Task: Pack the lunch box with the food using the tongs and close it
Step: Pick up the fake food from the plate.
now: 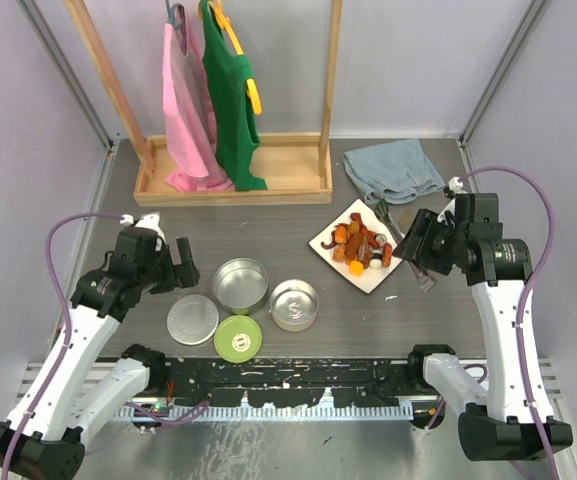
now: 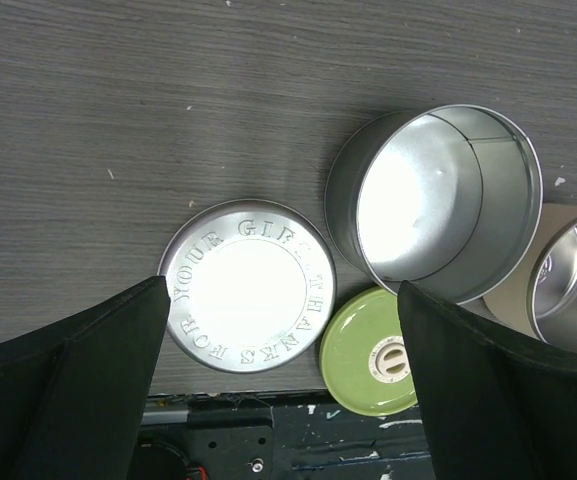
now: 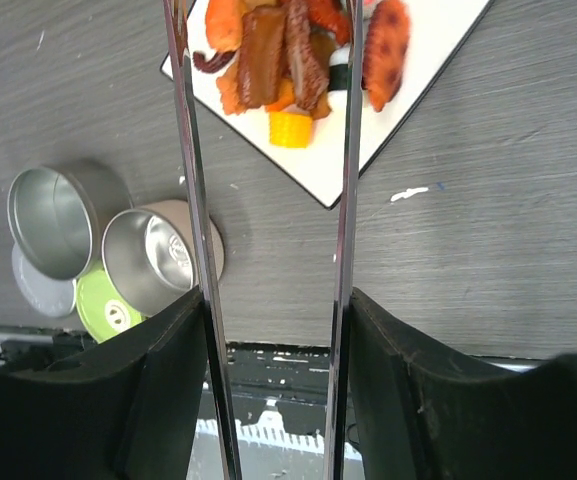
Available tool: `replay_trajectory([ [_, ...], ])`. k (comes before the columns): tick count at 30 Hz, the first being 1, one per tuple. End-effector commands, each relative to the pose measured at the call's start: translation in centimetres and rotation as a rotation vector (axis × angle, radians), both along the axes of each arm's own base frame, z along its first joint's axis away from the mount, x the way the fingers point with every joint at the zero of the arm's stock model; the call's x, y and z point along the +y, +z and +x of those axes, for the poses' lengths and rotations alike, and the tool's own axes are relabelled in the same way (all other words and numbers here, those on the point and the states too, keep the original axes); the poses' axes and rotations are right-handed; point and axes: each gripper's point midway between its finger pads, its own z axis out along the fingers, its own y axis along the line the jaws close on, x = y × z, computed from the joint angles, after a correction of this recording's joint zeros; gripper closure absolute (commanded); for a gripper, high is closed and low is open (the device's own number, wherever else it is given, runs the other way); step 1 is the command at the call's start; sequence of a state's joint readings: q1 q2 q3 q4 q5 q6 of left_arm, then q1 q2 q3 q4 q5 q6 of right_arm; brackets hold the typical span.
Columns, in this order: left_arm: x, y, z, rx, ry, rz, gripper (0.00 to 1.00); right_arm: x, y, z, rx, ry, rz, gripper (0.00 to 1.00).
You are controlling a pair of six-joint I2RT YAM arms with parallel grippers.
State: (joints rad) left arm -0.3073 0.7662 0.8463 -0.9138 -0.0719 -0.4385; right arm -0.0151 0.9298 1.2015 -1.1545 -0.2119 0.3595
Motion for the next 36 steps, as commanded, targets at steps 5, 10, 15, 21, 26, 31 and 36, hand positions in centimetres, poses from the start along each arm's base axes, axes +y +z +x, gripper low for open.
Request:
replay_trajectory([
  [5, 2.3, 1.8, 1.1, -0.118, 0.142, 0.04, 0.02, 1.8, 0.8, -0.8, -0.004, 0.179, -0.013, 0.43],
  [10, 3.8, 2.0, 0.5, -0.142, 0.227, 0.06, 0.02, 1.3, 1.4, -2.2, 0.04, 0.207, -0.133, 0.43],
  [15, 3.8, 2.4, 0.4, -0.177, 0.206, 0.059, 0.02, 2.3, -1.7, -3.3, 0.097, 0.243, -0.12, 0.44],
  [21, 3.6, 2.2, 0.7, -0.191, 0.201, 0.051, 0.02, 3.5, -3.3, -2.8, 0.122, 0.242, -0.115, 0.46],
  [26, 3.4, 1.7, 0.7, -0.154, 0.2, 0.052, 0.02, 4.9, -3.9, -2.0, 0.11, 0.23, -0.08, 0.48],
  [31, 3.7, 1.5, 0.6, -0.133, 0.216, 0.07, 0.02, 5.5, -5.0, -0.9, 0.123, 0.212, -0.116, 0.48],
  [36, 3.9, 1.5, 0.6, -0.145, 0.228, 0.068, 0.02, 6.4, -5.1, 0.2, 0.103, 0.193, -0.13, 0.48],
])
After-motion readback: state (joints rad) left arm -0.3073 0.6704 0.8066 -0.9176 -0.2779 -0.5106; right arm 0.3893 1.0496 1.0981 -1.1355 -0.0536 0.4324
